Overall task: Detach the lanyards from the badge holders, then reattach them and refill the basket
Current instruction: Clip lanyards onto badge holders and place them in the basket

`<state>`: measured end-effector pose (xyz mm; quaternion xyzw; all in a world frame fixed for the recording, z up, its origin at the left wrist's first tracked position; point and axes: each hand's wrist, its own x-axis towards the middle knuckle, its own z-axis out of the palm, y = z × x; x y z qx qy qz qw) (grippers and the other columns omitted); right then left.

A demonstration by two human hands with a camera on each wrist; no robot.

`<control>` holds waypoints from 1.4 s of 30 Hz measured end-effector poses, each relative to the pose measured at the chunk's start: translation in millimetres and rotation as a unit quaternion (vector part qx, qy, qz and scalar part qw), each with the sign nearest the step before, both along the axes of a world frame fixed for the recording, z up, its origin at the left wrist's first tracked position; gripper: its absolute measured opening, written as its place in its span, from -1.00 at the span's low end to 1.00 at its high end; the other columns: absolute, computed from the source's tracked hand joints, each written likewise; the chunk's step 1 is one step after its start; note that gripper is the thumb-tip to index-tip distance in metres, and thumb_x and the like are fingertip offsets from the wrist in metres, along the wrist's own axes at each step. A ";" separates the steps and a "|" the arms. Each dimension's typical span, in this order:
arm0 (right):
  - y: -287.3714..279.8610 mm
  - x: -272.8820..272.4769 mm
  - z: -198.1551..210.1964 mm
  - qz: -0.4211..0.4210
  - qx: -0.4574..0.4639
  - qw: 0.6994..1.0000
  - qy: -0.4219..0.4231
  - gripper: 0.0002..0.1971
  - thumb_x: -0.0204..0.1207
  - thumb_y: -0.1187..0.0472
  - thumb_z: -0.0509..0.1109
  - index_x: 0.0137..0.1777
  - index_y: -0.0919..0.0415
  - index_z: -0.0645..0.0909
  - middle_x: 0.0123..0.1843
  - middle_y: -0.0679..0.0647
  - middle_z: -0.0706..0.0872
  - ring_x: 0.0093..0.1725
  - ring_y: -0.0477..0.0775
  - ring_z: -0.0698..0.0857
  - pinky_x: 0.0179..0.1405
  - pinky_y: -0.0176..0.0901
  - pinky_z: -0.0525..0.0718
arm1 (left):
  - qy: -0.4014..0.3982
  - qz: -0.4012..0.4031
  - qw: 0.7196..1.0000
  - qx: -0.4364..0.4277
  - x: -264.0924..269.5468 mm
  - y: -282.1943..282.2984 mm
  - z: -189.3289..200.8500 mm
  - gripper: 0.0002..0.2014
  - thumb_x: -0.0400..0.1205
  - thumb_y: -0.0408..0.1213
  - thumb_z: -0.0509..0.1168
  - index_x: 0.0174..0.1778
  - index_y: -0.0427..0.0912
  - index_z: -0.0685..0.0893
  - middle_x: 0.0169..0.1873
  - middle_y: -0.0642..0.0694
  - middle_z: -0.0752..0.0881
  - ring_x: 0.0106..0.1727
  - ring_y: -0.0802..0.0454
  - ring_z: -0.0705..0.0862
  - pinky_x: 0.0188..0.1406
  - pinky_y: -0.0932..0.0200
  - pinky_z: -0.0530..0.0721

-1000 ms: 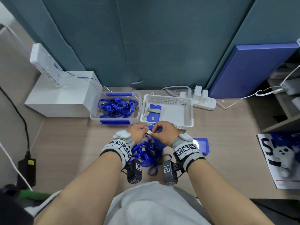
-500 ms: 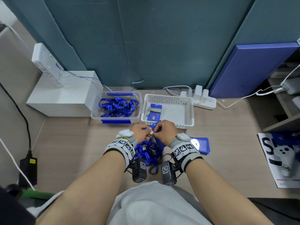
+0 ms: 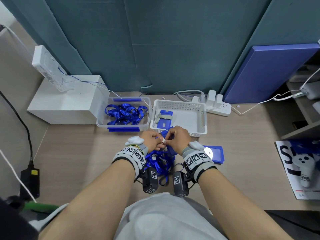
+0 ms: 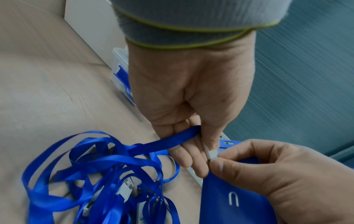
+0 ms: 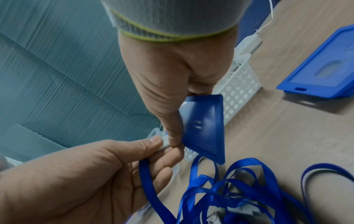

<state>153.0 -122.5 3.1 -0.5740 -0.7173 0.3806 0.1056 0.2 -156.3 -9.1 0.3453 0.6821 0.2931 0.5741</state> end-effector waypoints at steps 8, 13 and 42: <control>0.4 4.0 -1.4 0.020 -0.020 0.999 0.014 -0.78 0.30 0.31 0.69 -0.41 0.11 0.71 -0.30 -0.09 0.72 -0.26 -0.07 0.67 -0.24 -0.20 0.62 | 0.005 -0.012 1.000 -0.023 2.5 0.7 3.5 -0.81 0.73 -0.51 0.26 -0.16 -0.31 0.71 -0.38 -0.27 0.77 -0.43 -0.02 0.75 -0.45 0.26 0.70; 0.6 6.4 -4.3 0.027 -0.012 0.999 0.038 -0.77 0.30 0.33 0.70 -0.38 0.11 0.70 -0.27 -0.13 0.69 -0.22 -0.05 0.66 -0.26 -0.26 0.53 | -0.008 -0.017 1.000 -0.026 0.0 0.2 5.0 -0.83 0.74 -0.48 0.26 -0.12 -0.32 0.71 -0.37 -0.22 0.80 -0.36 -0.05 0.79 -0.41 0.22 0.75; -0.4 10.6 -21.6 0.045 0.009 0.996 0.078 -0.75 0.32 0.34 0.68 -0.35 0.06 0.67 -0.22 -0.15 0.67 -0.12 0.03 0.67 -0.05 -0.08 0.63 | -0.046 0.005 0.997 -0.057 0.2 -0.9 -1.2 -0.86 0.76 -0.44 0.25 -0.06 -0.31 0.70 -0.22 -0.29 0.82 -0.32 -0.02 0.83 -0.32 0.16 0.79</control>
